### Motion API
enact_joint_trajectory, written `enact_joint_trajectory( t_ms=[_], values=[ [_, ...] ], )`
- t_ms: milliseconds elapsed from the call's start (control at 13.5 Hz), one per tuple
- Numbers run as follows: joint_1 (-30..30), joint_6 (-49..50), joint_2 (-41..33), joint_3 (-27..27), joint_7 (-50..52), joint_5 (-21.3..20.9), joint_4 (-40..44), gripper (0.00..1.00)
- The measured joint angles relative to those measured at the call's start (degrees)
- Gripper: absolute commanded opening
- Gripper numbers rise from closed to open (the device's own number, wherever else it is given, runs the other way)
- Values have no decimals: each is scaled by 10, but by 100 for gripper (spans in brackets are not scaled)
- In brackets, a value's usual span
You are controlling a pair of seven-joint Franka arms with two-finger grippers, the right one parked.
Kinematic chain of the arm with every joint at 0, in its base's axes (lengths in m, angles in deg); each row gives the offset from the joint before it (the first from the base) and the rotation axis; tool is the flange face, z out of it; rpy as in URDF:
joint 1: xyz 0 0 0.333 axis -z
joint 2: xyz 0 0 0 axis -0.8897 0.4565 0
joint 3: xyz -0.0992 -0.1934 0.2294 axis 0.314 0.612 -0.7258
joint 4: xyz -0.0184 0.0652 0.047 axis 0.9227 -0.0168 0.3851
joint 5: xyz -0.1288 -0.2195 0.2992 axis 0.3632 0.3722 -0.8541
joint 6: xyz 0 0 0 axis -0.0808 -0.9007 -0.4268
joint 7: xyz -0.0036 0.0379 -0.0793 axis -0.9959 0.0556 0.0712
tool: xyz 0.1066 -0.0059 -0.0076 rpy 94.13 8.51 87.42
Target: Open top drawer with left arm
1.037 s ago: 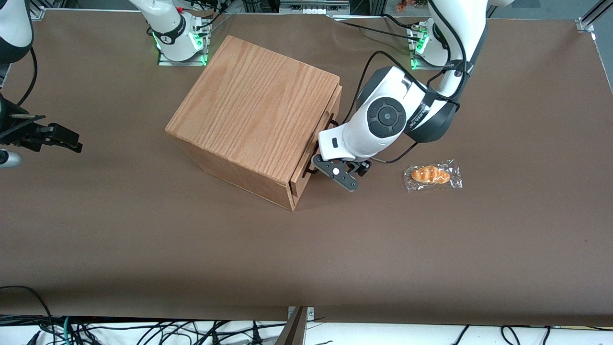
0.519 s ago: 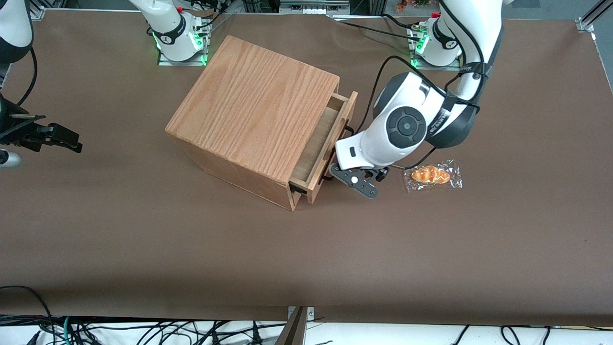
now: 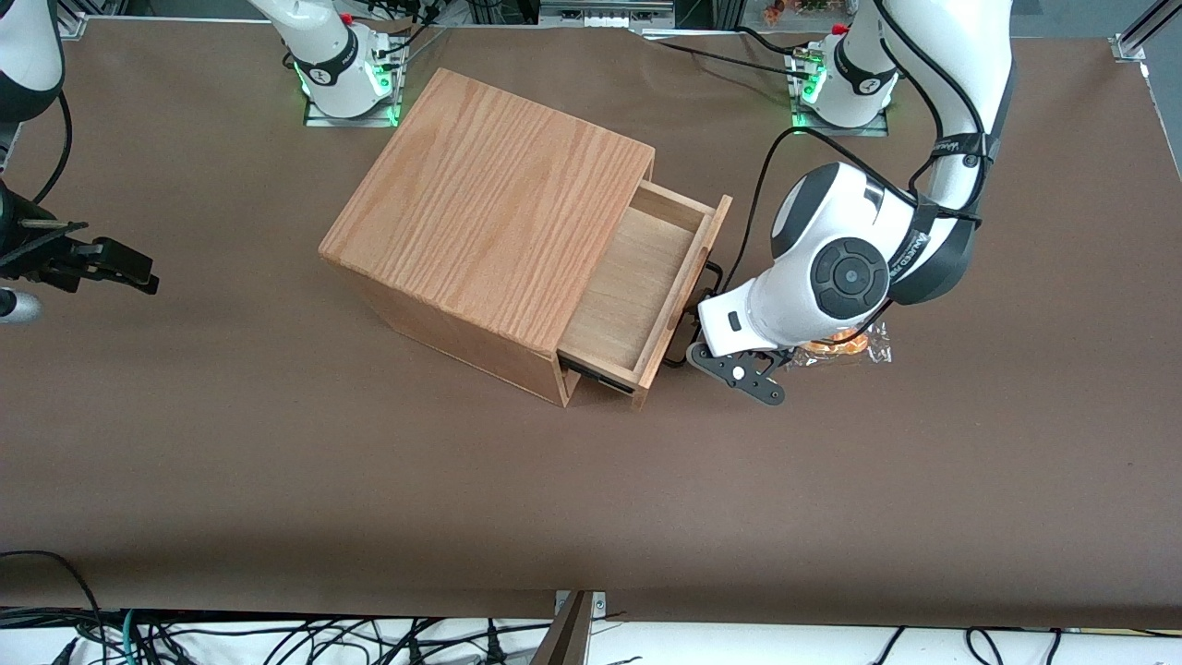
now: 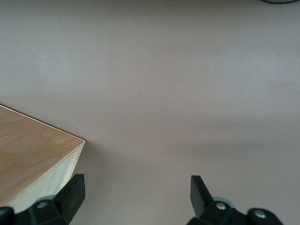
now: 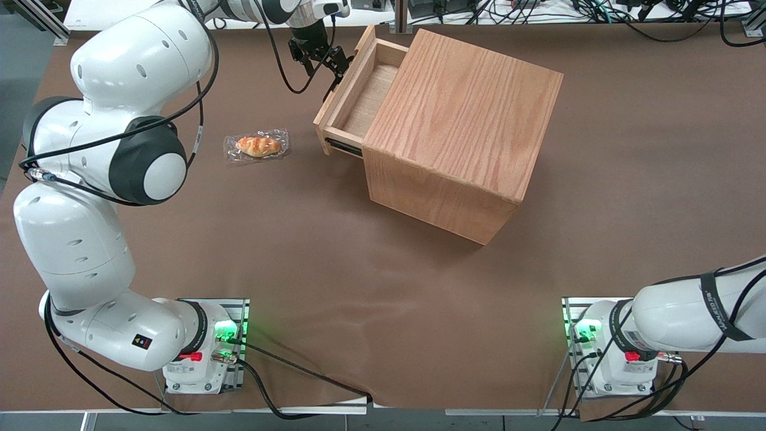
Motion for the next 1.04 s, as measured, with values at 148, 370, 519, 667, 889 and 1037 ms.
enact_joint_trajectory(
  t_ms=[148,370,519,667,889,1037],
  values=[
    [-6,2,0,0,0,0,0,100],
    [-11,3,2,1,0,0,0,100],
    [-13,3,2,2,-1,0,0,100],
    [-14,3,3,3,-3,1,0,100],
    [-17,4,4,5,-7,4,0,100],
    [-18,5,5,5,-9,5,0,100]
  ],
)
